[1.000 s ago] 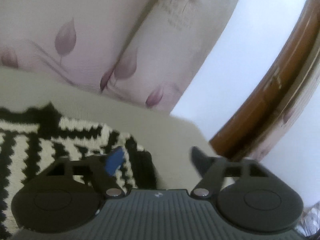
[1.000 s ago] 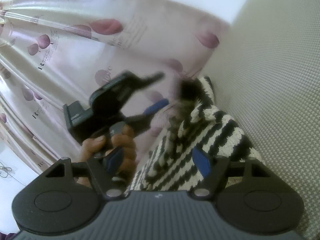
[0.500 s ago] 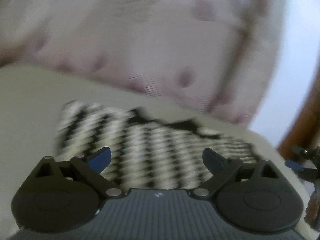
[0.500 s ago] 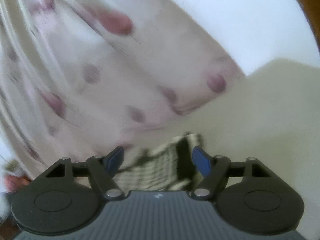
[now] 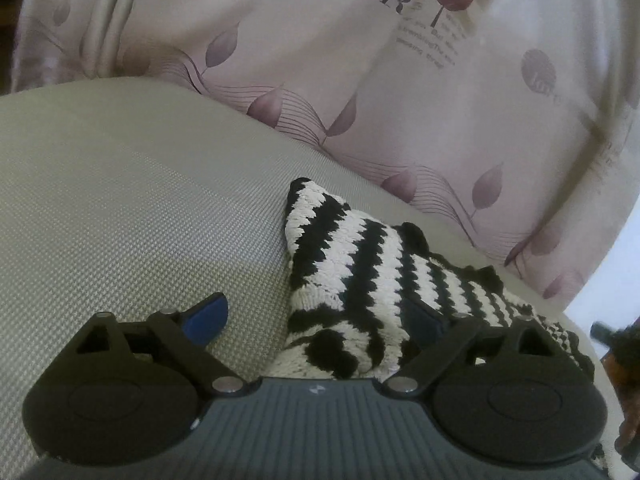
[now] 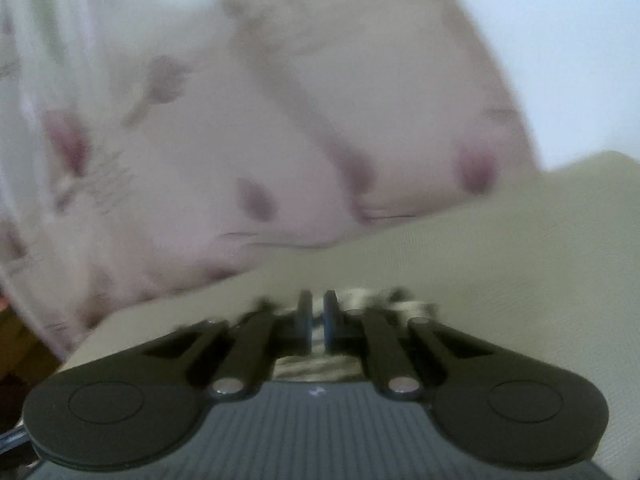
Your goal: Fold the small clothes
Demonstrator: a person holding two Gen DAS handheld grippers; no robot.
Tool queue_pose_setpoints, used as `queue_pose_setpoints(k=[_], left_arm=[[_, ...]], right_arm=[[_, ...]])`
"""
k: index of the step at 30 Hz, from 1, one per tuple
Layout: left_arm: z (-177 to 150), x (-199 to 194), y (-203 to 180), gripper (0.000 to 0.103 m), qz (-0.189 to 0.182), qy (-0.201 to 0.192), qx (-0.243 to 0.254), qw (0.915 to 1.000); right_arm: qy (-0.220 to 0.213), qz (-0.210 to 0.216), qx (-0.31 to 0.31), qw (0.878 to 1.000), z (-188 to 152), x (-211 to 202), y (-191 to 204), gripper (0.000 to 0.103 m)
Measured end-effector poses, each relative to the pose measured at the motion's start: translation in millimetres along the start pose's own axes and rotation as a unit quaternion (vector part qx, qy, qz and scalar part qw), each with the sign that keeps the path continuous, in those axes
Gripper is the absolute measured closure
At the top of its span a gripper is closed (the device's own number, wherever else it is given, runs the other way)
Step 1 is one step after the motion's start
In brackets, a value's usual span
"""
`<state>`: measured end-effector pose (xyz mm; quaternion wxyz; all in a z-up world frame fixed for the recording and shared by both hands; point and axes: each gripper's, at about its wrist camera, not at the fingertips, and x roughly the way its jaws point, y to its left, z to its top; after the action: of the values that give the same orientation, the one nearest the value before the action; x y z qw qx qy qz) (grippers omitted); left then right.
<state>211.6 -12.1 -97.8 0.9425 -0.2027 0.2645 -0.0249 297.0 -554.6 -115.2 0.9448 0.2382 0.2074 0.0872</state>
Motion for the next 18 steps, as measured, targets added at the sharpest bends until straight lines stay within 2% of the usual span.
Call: queue_pose_setpoints(k=[2, 4, 6, 8, 11, 12, 14, 15, 16, 18], left_arm=[[-0.7, 0.4, -2.1, 0.011, 0.002, 0.002, 0.004, 1.0000], [-2.2, -1.6, -1.2, 0.010, -0.003, 0.003, 0.002, 1.0000], [-1.7, -2.1, 1.5, 0.008, -0.007, 0.000, -0.005, 1.0000], [-2.5, -4.1, 2.9, 0.008, -0.010, -0.001, -0.010, 0.9999], [-0.8, -6.3, 2.3, 0.008, -0.012, 0.006, -0.005, 0.9999], [0.1, -7.8, 0.8, 0.008, -0.015, 0.014, 0.001, 0.9998], [3.5, -16.8, -2.1, 0.008, -0.028, 0.032, 0.023, 0.9988], [4.5, -22.2, -3.3, 0.006, -0.036, 0.040, 0.032, 0.9980], [5.4, -29.1, -4.0, 0.003, -0.048, 0.052, 0.044, 0.9965], [5.9, -45.8, -2.8, 0.003, -0.068, 0.074, 0.063, 0.9929]], right_arm=[[0.023, -0.016, 0.021, 0.999, -7.4, 6.4, -18.0, 0.097], [0.025, 0.011, 0.066, 0.997, -10.9, 2.1, -32.4, 0.096], [-0.003, 0.047, 0.123, 0.991, -10.6, -16.0, -44.8, 0.096], [-0.023, 0.056, 0.124, 0.990, -13.1, -44.4, -45.0, 0.095], [-0.012, 0.071, 0.088, 0.994, -29.0, -85.3, -30.5, 0.094], [-0.001, 0.074, 0.070, 0.995, -39.9, -101.1, -24.4, 0.088], [0.022, 0.065, 0.040, 0.997, -58.0, -131.0, -18.7, 0.059], [0.032, 0.060, 0.030, 0.997, -67.9, -144.3, -16.3, 0.028], [0.040, 0.058, 0.021, 0.997, -78.9, -160.1, -13.3, 0.014], [0.052, 0.053, 0.011, 0.997, -100.3, -189.6, -9.9, 0.014]])
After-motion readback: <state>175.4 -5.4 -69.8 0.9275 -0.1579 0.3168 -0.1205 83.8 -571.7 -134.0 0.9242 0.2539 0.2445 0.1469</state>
